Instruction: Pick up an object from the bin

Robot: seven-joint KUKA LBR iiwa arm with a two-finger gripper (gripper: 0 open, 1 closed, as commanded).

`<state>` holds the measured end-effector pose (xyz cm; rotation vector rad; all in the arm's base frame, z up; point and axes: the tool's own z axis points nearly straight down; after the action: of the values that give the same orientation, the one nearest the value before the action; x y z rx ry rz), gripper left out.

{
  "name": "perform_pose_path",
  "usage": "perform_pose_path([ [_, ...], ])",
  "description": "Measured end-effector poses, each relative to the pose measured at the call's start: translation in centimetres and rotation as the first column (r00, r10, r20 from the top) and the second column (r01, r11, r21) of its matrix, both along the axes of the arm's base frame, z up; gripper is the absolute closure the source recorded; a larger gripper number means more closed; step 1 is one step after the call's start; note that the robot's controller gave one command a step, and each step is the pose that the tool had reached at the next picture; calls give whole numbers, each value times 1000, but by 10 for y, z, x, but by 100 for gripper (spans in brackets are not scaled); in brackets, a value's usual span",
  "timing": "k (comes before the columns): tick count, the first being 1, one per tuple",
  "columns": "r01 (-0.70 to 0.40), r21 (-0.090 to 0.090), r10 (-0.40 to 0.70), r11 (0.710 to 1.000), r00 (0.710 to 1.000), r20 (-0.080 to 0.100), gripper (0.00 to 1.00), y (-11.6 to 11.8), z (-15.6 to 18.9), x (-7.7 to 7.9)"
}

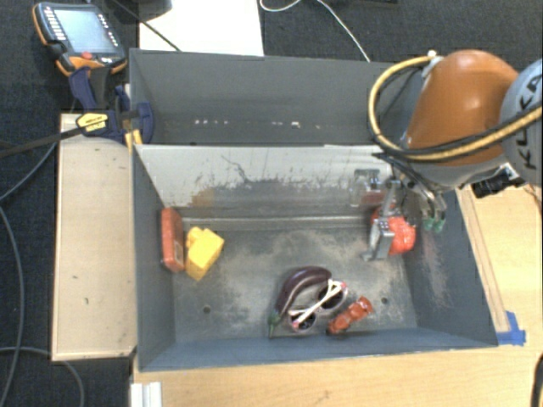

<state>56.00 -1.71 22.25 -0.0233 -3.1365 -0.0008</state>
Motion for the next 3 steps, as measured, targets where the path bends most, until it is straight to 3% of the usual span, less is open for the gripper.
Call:
perform_pose_path([
  [1, -1, 0, 1, 1000, 1000, 9, 0, 0, 5, 1],
  [2, -198, 0, 198, 980, 980, 6, 0, 39, -140, -61],
  [3, -154, -1, 154, 988, 988, 11, 0, 39, -62, -73],
])
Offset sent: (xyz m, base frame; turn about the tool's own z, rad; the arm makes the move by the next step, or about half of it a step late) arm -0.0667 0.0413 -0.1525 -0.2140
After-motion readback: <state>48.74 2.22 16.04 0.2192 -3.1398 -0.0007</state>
